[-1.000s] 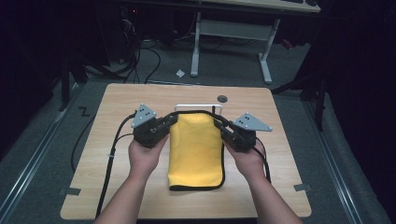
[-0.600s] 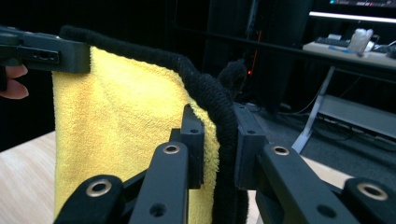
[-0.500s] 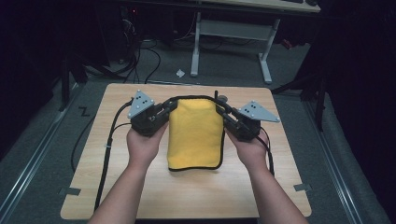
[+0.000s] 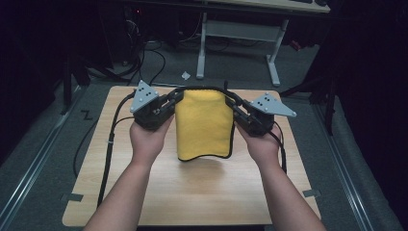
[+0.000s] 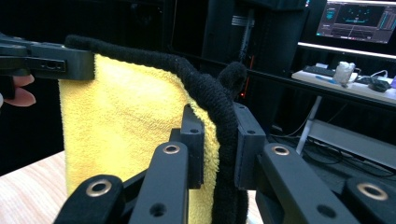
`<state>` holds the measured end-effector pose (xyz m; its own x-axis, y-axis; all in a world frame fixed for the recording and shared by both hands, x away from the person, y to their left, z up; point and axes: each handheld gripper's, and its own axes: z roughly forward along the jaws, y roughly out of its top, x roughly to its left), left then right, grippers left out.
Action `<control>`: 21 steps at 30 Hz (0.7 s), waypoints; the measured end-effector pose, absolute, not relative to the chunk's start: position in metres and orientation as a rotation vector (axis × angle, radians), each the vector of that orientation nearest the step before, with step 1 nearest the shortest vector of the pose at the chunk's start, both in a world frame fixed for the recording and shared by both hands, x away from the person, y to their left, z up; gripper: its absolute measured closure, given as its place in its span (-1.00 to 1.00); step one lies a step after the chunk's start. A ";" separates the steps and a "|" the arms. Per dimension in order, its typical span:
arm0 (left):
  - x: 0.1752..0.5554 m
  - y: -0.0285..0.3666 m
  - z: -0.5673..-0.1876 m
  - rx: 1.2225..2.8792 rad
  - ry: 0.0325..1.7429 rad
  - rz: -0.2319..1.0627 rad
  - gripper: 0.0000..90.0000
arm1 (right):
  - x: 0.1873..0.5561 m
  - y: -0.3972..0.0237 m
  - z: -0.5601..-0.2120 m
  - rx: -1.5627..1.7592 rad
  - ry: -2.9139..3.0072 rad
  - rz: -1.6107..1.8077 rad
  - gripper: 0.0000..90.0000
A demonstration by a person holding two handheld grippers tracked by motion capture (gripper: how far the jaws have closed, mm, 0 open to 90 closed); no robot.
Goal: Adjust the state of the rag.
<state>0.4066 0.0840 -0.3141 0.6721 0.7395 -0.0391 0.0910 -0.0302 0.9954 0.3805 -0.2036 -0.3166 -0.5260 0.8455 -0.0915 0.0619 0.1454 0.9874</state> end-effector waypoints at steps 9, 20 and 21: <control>0.427 0.084 -0.313 1.554 0.733 0.581 0.84 | 0.399 -0.204 -0.316 0.920 1.745 1.462 0.74; 0.461 0.083 -0.315 1.562 0.753 0.605 0.84 | 0.429 -0.201 -0.320 0.944 1.763 1.451 0.74; 0.464 0.082 -0.315 1.564 0.755 0.610 0.84 | 0.433 -0.201 -0.320 0.950 1.766 1.452 0.74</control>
